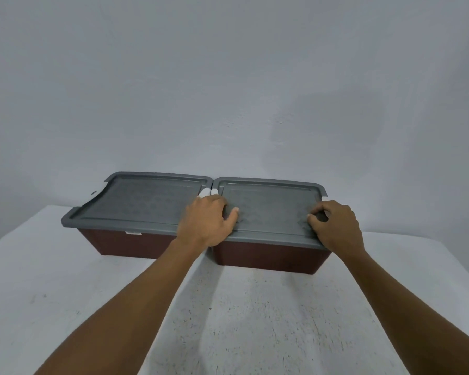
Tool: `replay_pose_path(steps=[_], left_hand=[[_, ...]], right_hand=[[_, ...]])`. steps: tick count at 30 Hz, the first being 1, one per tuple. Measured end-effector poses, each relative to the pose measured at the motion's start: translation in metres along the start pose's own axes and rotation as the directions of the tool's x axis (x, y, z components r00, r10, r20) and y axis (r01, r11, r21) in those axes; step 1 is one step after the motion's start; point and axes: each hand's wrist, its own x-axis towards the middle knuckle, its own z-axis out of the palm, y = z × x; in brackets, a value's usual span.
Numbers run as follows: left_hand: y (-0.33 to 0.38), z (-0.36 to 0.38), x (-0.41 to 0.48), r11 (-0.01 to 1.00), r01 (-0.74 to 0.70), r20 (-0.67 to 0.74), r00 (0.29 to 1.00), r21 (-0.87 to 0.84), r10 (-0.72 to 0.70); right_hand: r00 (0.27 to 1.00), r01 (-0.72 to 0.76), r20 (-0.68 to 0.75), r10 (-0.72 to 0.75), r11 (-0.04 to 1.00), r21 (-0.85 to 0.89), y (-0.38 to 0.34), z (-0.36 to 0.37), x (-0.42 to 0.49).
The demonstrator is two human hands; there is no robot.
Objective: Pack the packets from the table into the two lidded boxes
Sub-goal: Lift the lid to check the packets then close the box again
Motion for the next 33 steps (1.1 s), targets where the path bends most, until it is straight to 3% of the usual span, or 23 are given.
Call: replay_pose_path(steps=[4, 6, 9, 10, 14, 16, 23, 29, 33], left_hand=[[-0.010, -0.005, 0.000, 0.960, -0.099, -0.028, 0.995, -0.261, 0.095], [-0.017, -0.013, 0.003, 0.946, -0.049, -0.020, 0.999, -0.321, 0.045], [-0.043, -0.020, 0.003, 0.984, 0.165, 0.140, 0.975, 0.066, -0.173], [-0.051, -0.021, 0.001, 0.976, 0.182, 0.191, 0.961, 0.119, -0.202], [-0.071, -0.028, 0.002, 0.985, -0.006, 0.341, 0.938, -0.175, 0.066], [-0.079, -0.034, 0.002, 0.972, -0.087, 0.370, 0.915, -0.216, 0.164], [-0.089, -0.035, 0.005, 0.970, -0.158, 0.385, 0.896, -0.186, 0.220], [-0.096, -0.033, 0.007, 0.943, -0.177, 0.379, 0.882, -0.283, 0.280], [-0.109, -0.035, 0.008, 0.945, -0.275, 0.419, 0.848, -0.174, 0.324]], right_hand=[[1.000, -0.008, -0.018, 0.006, 0.995, -0.101, -0.006, -0.004, -0.006], [1.000, -0.019, -0.009, 0.017, 0.965, -0.261, -0.013, -0.008, -0.007], [0.996, -0.060, 0.031, 0.080, 0.910, -0.410, -0.033, -0.006, -0.010], [0.995, -0.052, 0.058, 0.083, 0.912, -0.408, -0.044, -0.002, -0.013], [0.968, 0.109, 0.244, -0.059, 0.974, -0.198, -0.101, 0.035, -0.026], [0.941, 0.171, 0.322, -0.109, 0.970, -0.173, -0.128, 0.057, -0.027], [0.924, 0.124, 0.383, -0.008, 0.952, -0.280, -0.169, 0.089, -0.013], [0.931, 0.148, 0.364, -0.010, 0.924, -0.352, -0.168, 0.094, -0.018], [0.939, 0.161, 0.344, -0.020, 0.909, -0.384, -0.169, 0.095, -0.021]])
